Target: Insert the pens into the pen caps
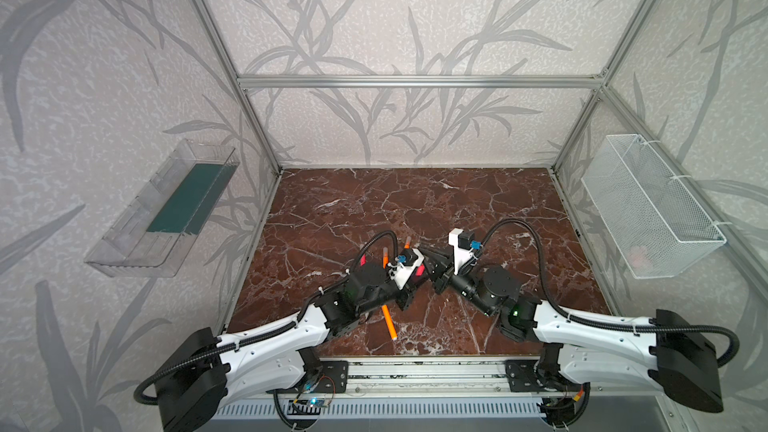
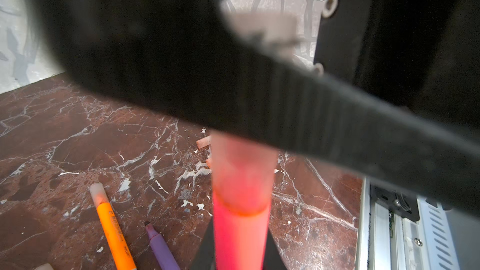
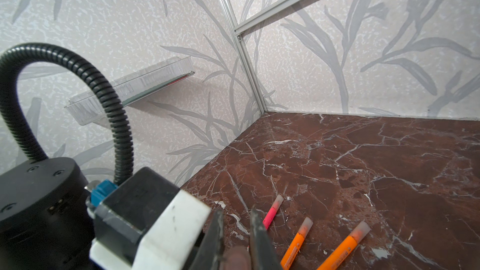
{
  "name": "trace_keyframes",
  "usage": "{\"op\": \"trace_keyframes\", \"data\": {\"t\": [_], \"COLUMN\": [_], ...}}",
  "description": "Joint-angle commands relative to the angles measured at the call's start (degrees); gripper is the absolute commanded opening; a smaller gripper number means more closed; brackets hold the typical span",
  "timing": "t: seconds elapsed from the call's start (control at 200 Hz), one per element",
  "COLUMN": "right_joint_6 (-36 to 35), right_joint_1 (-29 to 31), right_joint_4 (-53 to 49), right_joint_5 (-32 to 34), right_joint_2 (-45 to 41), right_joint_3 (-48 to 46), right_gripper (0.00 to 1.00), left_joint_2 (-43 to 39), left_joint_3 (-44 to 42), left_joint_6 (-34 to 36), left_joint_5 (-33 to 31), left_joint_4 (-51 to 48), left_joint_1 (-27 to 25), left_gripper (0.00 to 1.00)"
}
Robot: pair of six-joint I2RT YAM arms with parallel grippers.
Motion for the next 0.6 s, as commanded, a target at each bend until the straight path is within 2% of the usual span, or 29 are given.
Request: {"op": "trace_keyframes", "data": {"t": [0.0,0.195,0.43,0.595], "right_joint_6": [1.6,1.3,-0.6,-1.6], "right_joint_1": [6.0,8.0,8.1,8.1], "right_joint_4": [-14.3,-12.3,-10.7,-11.2], "right_joint_5": [-12.9,-13.7,-14.0,-12.3], "right_joint_2": [0.9,-0.8,-3.8,-6.6], "right_joint_3": [-5.4,-7.5,-10.3,-11.8], "right_gripper": [0.00,0.00,0.00,0.00], "left_joint_2": [-4.2,-4.7,-5.0,-6.5], "left_joint_3": [7.6,8.2,8.5,7.0], "left_joint_6": [-1.1,-1.3,-9.7,-13.8], "left_joint_5": [-11.0,-11.1,-1.8,2.2], "left_joint_4": [17.5,16.8,16.7,17.9], "left_joint_1": [2.5,3.5,10.1,13.5], "left_gripper": [0.00,0.00,0.00,0.00]}}
